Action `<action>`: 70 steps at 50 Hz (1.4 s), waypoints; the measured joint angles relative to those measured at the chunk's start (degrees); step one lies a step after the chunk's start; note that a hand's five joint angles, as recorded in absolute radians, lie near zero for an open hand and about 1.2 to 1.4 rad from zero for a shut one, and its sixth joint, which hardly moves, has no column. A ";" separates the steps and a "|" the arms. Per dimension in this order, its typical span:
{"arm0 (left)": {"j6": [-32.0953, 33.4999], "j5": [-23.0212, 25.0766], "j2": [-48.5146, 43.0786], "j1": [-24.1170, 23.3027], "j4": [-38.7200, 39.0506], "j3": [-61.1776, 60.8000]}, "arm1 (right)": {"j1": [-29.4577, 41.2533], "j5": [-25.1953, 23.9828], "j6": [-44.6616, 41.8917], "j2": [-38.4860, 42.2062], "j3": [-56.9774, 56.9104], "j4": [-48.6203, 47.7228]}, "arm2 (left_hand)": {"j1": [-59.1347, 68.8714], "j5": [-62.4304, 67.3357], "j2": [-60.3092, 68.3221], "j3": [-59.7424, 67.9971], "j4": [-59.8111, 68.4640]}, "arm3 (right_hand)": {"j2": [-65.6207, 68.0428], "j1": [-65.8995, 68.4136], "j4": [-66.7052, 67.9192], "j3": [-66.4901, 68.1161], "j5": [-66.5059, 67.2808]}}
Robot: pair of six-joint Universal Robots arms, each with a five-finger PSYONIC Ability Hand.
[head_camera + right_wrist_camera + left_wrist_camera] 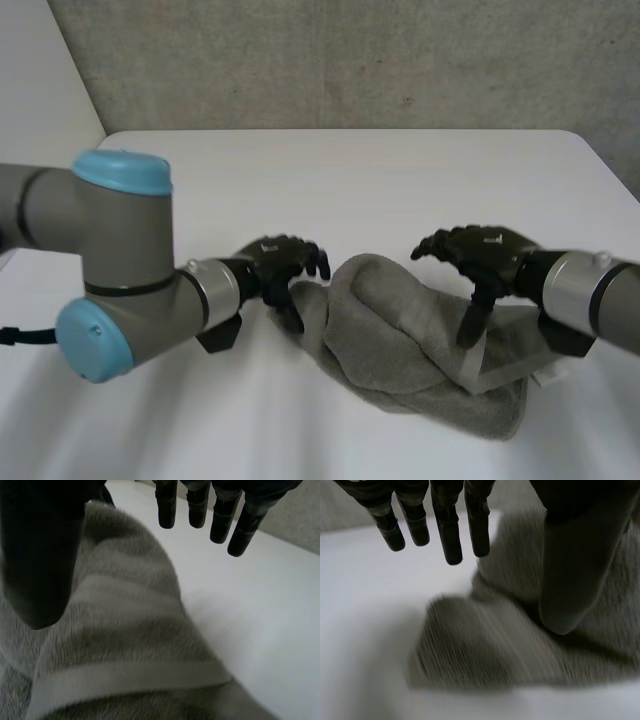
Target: Fold the towel.
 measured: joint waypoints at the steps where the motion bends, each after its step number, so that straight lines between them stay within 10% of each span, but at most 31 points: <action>1: 0.35 -0.08 -0.47 -0.14 -0.14 0.02 | -0.01 0.07 0.03 0.15 0.80 -0.97 | 0.25 0.22 0.24 0.00 0.00 | 0.08 0.28 0.00 0.00 0.21; 11: 1.37 -2.23 -5.25 -2.38 -1.72 0.08 | 0.13 0.42 -0.41 5.71 7.04 -10.17 | 41.78 43.44 43.26 0.00 0.00 | 39.06 39.20 0.00 0.00 39.19; 18: 0.48 -6.06 -1.10 -2.58 -2.06 0.59 | 0.80 -2.05 -0.49 6.30 3.70 -11.91 | 46.75 46.33 43.84 0.00 0.00 | 58.67 60.75 0.00 0.00 62.21; 34: -6.73 -11.77 25.58 3.72 13.17 -6.39 | 0.48 -6.84 9.55 -13.58 -2.95 -40.45 | 46.88 46.35 43.84 0.00 0.00 | 58.86 60.87 0.00 0.00 62.23; 41: -7.24 -11.04 28.20 4.01 16.32 -10.95 | -3.35 -14.88 14.35 -16.22 0.96 -38.27 | 45.94 45.52 43.52 0.00 0.00 | 59.02 60.88 0.00 0.00 62.23; 46: -7.17 -10.50 22.75 1.77 16.32 -11.38 | -6.16 -17.90 10.58 -15.73 5.86 -32.76 | 17.05 16.89 16.05 0.00 0.00 | 59.27 60.88 0.00 0.00 62.23; 52: -6.98 -10.34 12.92 -2.09 15.91 -10.40 | -8.83 -10.48 2.70 -14.07 9.98 -29.69 | 4.91 2.47 4.07 0.00 0.00 | 56.83 58.37 0.00 0.00 59.91; 61: -6.89 -10.98 2.20 -4.42 15.83 -9.45 | -10.26 8.32 -10.60 -8.41 11.39 -28.12 | 2.03 -1.66 0.57 0.00 0.00 | 10.84 12.02 0.00 0.00 9.58; 70: -5.93 -12.44 0.12 -4.64 15.80 -8.94 | -1.95 5.19 -10.60 -5.56 13.70 -25.57 | 2.03 -1.01 0.57 0.00 0.00 | 3.10 4.10 0.00 0.00 1.40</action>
